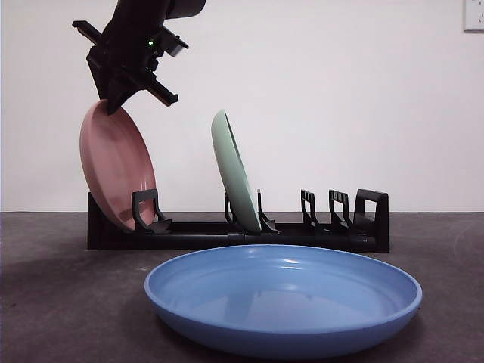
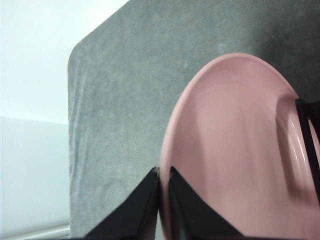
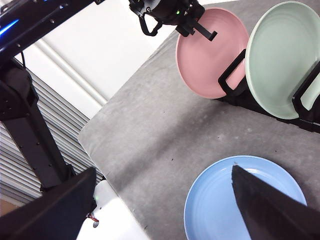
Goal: Place the plate
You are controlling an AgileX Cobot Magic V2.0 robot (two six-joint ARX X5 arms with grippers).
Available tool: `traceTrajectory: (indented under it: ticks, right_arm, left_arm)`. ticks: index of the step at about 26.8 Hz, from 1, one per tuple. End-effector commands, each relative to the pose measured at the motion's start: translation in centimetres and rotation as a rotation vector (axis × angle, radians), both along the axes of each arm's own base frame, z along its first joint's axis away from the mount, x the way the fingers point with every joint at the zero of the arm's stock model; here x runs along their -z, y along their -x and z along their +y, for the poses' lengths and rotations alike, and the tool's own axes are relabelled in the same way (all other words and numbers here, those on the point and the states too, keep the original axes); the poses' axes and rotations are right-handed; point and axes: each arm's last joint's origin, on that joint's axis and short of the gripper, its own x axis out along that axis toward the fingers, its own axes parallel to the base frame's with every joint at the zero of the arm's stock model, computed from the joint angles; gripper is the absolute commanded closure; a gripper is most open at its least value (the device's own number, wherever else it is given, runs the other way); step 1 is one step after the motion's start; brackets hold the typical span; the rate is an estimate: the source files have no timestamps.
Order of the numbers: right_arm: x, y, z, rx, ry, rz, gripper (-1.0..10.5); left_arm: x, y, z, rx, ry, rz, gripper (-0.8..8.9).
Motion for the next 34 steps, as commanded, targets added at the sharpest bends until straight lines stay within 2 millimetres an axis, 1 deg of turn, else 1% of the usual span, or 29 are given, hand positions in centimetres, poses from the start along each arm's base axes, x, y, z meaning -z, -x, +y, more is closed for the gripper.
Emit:
traceTrajectory:
  ticks: [1, 7, 10, 16, 21, 22, 26, 29, 31, 34]
  right_arm:
    - [-0.4, 0.0, 0.1, -0.013, 0.002, -0.024, 5.1]
    - [-0.4, 0.0, 0.2, -0.024, 0.003, -0.026, 5.1]
    - [-0.4, 0.1, 0.3, -0.029, 0.003, -0.027, 5.1]
    - [-0.4, 0.1, 0.3, -0.032, 0.004, -0.031, 5.1]
    - [-0.4, 0.1, 0.3, -0.031, 0.005, -0.031, 5.1]
    - [-0.4, 0.1, 0.3, -0.031, 0.005, -0.031, 5.1]
    - [-0.4, 0.1, 0.3, -0.032, 0.006, -0.033, 5.1]
    - [-0.4, 0.1, 0.3, -0.036, 0.013, -0.040, 5.1]
    - [-0.3, 0.1, 0.3, -0.039, 0.019, -0.043, 5.1]
    - [-0.2, 0.1, 0.3, -0.043, 0.027, -0.046, 5.1]
  left_arm:
    - [-2.4, 0.8, -0.1, 0.010, 0.013, -0.068, 7.99]
    - [-4.6, 2.1, 0.5, 0.013, 0.041, -0.121, 7.99]
    - [-6.0, 3.2, 0.7, 0.020, 0.057, -0.151, 7.99]
    - [-9.5, 6.2, 1.3, 0.047, 0.107, -0.231, 7.99]
    - [-12.2, 9.4, 2.8, 0.080, 0.172, -0.247, 7.99]
    - [-12.7, 10.1, 3.1, 0.088, 0.199, -0.244, 7.99]
    - [-14.2, 13.1, 4.2, 0.178, 0.415, -0.180, 8.00]
    - [-15.2, 15.1, 4.9, 0.237, 0.540, -0.138, 8.00]
    - [-15.5, 16.1, 5.3, 0.261, 0.585, -0.114, 8.00]
    - [-15.5, 17.2, 5.5, 0.296, 0.649, -0.050, 8.00]
